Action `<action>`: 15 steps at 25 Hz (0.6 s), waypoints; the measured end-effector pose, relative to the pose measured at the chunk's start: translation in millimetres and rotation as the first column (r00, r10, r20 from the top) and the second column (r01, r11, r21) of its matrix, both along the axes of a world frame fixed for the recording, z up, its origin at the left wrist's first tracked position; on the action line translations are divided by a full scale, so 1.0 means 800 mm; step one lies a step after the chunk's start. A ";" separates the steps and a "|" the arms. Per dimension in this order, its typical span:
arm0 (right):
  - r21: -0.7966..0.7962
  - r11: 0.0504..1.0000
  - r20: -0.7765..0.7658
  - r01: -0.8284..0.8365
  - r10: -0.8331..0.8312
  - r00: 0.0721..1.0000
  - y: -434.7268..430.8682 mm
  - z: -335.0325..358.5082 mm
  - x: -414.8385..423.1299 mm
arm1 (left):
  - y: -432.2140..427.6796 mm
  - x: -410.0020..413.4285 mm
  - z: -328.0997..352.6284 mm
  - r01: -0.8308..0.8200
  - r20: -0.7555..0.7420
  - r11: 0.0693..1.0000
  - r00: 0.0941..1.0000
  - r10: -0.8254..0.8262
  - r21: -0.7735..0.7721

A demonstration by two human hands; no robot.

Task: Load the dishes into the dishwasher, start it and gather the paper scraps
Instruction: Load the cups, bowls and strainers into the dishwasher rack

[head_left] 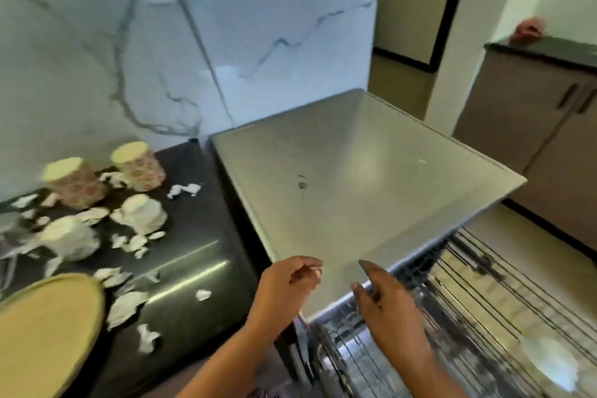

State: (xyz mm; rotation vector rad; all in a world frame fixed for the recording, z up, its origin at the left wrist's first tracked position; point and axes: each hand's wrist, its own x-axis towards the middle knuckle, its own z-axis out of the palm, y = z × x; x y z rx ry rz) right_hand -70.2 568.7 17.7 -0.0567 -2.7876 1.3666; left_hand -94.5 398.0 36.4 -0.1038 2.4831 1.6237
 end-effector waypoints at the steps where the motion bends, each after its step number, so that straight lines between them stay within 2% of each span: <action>1: -0.001 0.999 -0.005 -0.034 0.034 0.999 -0.026 0.006 -0.009 | -0.029 0.002 0.005 -0.042 -0.023 0.999 0.999 0.042 -0.006; 4: -0.013 0.995 -0.009 -0.104 0.104 0.995 -0.101 0.019 -0.033 | -0.114 0.003 0.015 -0.178 -0.067 0.984 0.982 0.178 -0.004; 10: 0.016 0.954 -0.058 -0.300 0.300 0.952 -0.252 0.043 -0.069 | -0.275 0.015 0.025 -0.465 -0.064 0.870 0.875 0.480 0.165; 15: 0.085 0.912 -0.065 -0.402 0.408 0.911 -0.335 0.050 -0.096 | -0.358 0.008 0.034 -0.563 -0.029 0.784 0.807 0.589 0.262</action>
